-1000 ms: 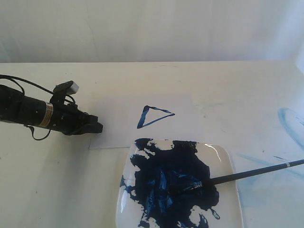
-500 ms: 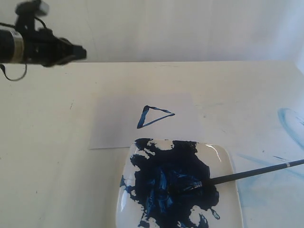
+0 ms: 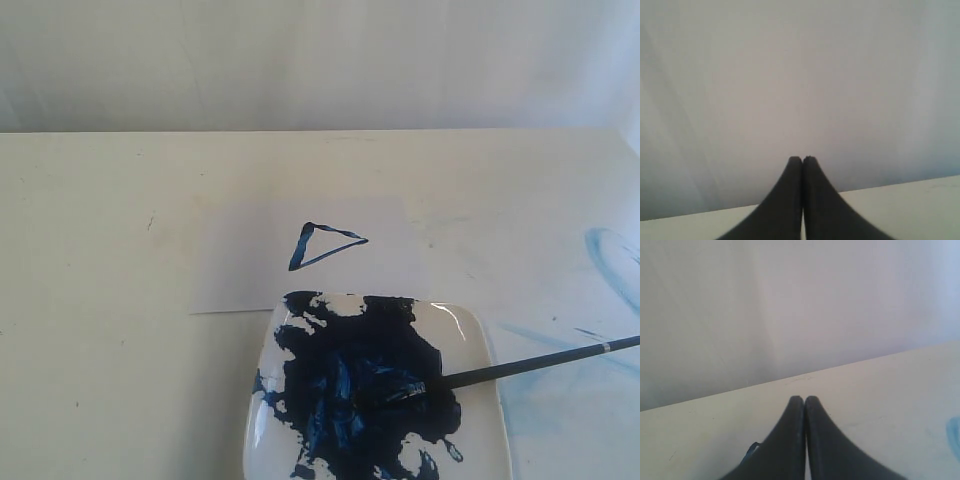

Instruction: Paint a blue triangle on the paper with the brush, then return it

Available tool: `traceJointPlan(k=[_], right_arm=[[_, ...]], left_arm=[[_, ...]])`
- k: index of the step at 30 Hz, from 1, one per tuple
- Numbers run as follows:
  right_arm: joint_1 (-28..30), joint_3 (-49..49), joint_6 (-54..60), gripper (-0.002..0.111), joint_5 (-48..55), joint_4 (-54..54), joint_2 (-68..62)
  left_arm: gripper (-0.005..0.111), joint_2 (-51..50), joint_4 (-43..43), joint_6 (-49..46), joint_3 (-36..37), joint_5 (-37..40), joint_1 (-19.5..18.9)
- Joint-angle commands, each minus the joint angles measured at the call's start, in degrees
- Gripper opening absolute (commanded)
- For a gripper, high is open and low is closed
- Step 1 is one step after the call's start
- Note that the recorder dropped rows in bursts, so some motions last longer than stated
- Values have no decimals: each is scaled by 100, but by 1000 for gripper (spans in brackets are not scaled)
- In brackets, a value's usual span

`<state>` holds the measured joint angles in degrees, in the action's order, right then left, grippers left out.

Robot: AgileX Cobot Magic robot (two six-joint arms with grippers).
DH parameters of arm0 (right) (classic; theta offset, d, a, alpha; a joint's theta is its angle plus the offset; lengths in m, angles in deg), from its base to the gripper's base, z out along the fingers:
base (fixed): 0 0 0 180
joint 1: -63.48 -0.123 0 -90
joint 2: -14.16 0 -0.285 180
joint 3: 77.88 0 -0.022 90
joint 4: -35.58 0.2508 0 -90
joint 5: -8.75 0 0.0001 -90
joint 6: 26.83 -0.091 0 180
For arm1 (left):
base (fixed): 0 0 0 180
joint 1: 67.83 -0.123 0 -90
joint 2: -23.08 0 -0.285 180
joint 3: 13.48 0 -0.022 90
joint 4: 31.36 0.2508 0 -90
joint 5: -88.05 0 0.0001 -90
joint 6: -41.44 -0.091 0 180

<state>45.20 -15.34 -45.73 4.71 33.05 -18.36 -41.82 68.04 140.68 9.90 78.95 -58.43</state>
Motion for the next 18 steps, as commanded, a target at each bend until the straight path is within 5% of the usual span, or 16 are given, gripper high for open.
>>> traceJointPlan(k=[1,18], right_arm=[[62,-11,75,0,24,-23,25],[62,-11,75,0,12,-23,25]], left_arm=[[0,770,54,-40,580,575,-15],[0,1145,54,-29,852,-834,-15]])
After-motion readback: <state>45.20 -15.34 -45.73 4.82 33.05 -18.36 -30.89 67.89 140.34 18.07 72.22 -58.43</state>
